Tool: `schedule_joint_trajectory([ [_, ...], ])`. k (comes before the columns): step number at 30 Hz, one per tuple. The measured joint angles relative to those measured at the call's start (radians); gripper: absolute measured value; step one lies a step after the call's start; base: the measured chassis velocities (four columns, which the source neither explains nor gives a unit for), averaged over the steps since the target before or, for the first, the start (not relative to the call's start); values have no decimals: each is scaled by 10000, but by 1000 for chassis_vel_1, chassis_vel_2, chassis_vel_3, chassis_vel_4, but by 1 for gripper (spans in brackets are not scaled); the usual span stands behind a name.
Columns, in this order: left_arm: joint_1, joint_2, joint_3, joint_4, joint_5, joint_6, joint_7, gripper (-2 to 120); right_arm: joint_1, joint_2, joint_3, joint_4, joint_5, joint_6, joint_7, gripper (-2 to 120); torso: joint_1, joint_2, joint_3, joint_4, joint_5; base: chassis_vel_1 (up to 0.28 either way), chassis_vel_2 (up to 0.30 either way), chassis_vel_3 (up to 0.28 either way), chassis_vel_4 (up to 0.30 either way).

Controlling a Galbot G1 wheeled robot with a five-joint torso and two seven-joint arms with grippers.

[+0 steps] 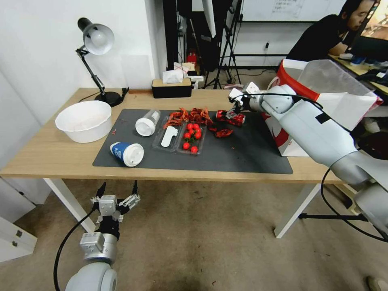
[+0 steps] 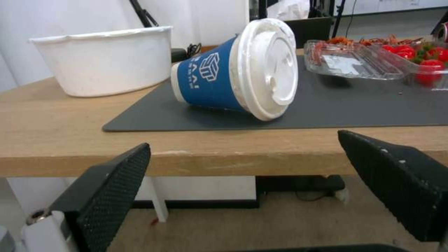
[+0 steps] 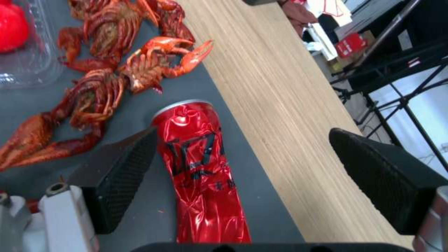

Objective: Pick up the trash from the table and place it into the takeout bag.

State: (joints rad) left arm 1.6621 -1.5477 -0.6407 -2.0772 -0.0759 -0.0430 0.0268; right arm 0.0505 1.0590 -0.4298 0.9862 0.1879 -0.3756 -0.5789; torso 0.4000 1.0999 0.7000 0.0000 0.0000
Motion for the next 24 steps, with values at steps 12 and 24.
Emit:
schedule_joint_trajectory([
  [12,14,8,2,19,3,-22,1,100,144,343,-384,-562,-2,183,208,93,0,2,-1,1,0,0,0,0,0],
  [24,2,22,22,80,3,-60,2,100,152,552,-665,-1133,26,421,352,93,0,2,0,-1,0,0,0,0,0],
])
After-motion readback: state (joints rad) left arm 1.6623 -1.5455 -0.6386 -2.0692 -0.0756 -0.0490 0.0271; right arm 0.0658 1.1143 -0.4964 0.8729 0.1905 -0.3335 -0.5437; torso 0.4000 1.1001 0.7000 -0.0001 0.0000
